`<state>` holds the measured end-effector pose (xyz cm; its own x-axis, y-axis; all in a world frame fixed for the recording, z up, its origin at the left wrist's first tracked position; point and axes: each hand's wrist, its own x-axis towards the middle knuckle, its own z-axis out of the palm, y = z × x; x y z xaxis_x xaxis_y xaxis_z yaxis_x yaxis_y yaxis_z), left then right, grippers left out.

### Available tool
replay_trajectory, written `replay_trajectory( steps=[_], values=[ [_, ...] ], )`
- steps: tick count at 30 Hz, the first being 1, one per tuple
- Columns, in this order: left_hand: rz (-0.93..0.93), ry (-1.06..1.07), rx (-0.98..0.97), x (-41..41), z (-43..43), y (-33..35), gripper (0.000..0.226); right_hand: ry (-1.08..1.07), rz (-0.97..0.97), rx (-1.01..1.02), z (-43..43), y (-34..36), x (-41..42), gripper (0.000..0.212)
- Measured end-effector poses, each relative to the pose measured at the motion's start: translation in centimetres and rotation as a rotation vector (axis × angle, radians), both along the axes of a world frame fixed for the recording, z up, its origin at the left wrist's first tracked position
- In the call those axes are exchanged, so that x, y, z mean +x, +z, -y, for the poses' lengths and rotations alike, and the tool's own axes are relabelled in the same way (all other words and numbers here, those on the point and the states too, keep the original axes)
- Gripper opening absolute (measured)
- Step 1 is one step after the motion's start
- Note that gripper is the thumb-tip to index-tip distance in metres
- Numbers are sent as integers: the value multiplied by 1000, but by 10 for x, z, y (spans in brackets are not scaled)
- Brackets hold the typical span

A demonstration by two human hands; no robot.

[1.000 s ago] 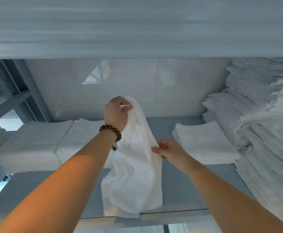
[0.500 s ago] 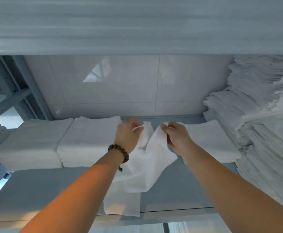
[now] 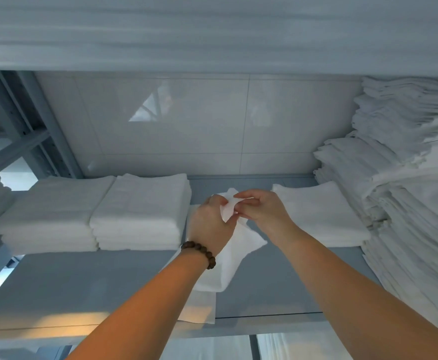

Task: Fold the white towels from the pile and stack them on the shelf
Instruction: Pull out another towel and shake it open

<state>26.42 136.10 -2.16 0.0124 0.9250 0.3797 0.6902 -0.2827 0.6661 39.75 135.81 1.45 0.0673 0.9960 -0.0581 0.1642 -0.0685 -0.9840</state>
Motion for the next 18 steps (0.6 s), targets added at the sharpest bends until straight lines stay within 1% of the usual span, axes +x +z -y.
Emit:
replay_trajectory(
  steps=[2, 5, 6, 8, 11, 13, 16, 18],
  values=[
    [-35, 37, 3, 2, 2, 0, 12, -23, 95, 41, 0, 1, -1, 16],
    [0, 102, -2, 4, 6, 1, 2, -46, 248, 124, 0, 4, -2, 6],
    [7, 127, -4, 6, 8, 2, 6, -41, 278, 151, 1, 4, -2, 4],
    [6, 145, -13, 9, 9, 3, 13, -22, 334, 199, 4, 4, -3, 10],
    [-32, 91, 0, 11, 8, 2, 4, -14, 413, 216, 4, 2, 2, 19],
    [-68, 61, 0, 5, 8, -2, 16, -62, 434, 201, 0, -1, 11, 23],
    [-7, 16, -37, -11, 7, -7, 26, -148, 414, 183, -8, -6, 29, 23],
    [25, -19, -53, -22, 5, -9, 26, -162, 440, 177, -12, -11, 40, 22]
  ],
)
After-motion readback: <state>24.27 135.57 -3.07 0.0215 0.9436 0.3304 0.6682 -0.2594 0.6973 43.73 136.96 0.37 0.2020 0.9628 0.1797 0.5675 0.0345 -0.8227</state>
